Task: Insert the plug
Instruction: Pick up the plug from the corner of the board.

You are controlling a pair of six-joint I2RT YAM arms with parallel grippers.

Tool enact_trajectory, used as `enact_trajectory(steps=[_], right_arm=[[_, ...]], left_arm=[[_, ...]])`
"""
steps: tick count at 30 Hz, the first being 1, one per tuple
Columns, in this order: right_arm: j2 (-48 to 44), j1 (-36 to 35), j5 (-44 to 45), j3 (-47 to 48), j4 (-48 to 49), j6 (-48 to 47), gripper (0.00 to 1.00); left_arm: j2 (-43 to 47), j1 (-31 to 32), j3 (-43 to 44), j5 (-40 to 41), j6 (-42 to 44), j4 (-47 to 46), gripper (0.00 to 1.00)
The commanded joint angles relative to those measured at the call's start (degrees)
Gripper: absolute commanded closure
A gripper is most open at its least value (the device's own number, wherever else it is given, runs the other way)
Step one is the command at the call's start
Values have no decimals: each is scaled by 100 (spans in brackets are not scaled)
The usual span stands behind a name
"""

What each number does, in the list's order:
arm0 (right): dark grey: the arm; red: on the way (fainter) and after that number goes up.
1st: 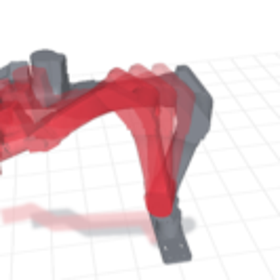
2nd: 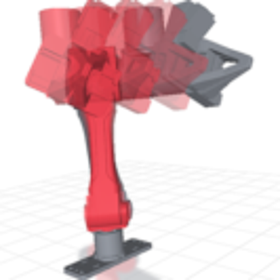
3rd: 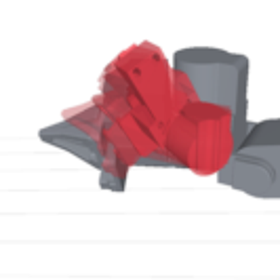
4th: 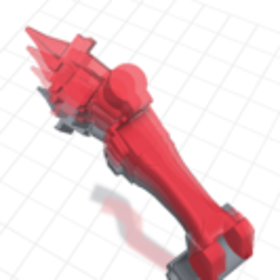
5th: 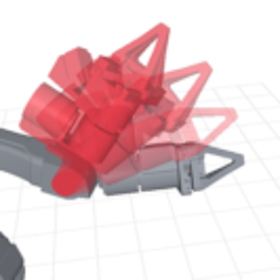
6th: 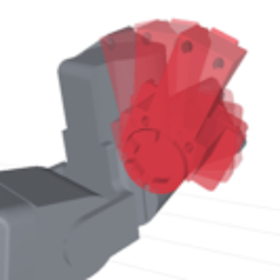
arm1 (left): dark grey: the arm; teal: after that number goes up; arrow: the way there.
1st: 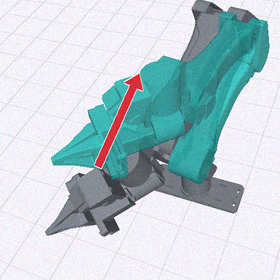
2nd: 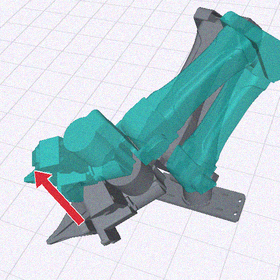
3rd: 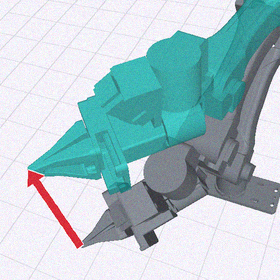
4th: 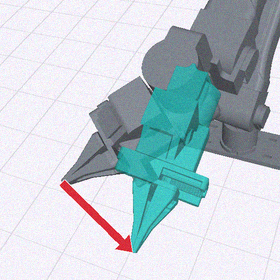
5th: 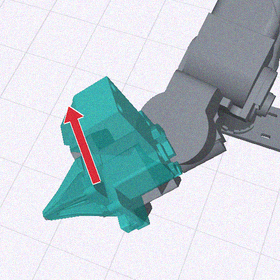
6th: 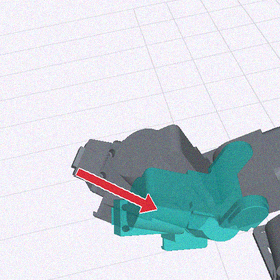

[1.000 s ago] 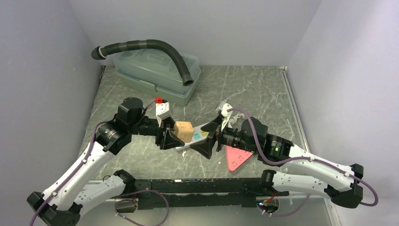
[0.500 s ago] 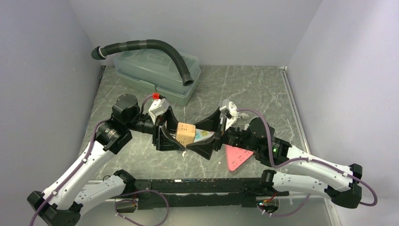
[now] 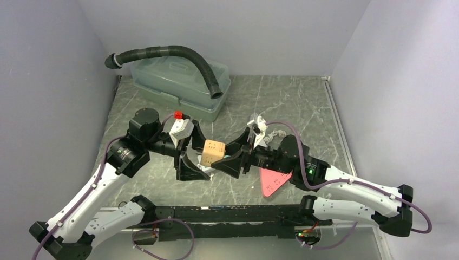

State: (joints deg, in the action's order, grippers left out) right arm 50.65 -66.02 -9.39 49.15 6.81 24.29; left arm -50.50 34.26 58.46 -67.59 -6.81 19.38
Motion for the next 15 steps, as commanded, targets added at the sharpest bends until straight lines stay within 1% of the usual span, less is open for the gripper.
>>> enact_trajectory(steps=[1,3,4,6,7,10,13,15], right_arm=[[-362,77,785,466,-332,149,100],[-279,80,902,775,-908,134,100],[-200,80,918,950,-1221,126,100],[55,96,921,1383,-2007,147,100],[194,104,921,1597,-2289,160,100],[592,130,677,2108,-2688,182,100],[900,186,406,2381,-2852,230,100],[1065,262,235,2515,-2932,254,100]], left_arm=[[219,-7,349,855,2014,1148,0],[383,-7,400,1484,2899,1368,0],[482,-7,388,1839,3265,1334,0],[688,-7,290,2449,3867,1048,0],[774,-7,229,2569,4259,930,0],[960,-6,82,2449,5123,668,0],[1015,2,114,1971,5977,822,0],[1050,2,106,1848,6299,798,0]])
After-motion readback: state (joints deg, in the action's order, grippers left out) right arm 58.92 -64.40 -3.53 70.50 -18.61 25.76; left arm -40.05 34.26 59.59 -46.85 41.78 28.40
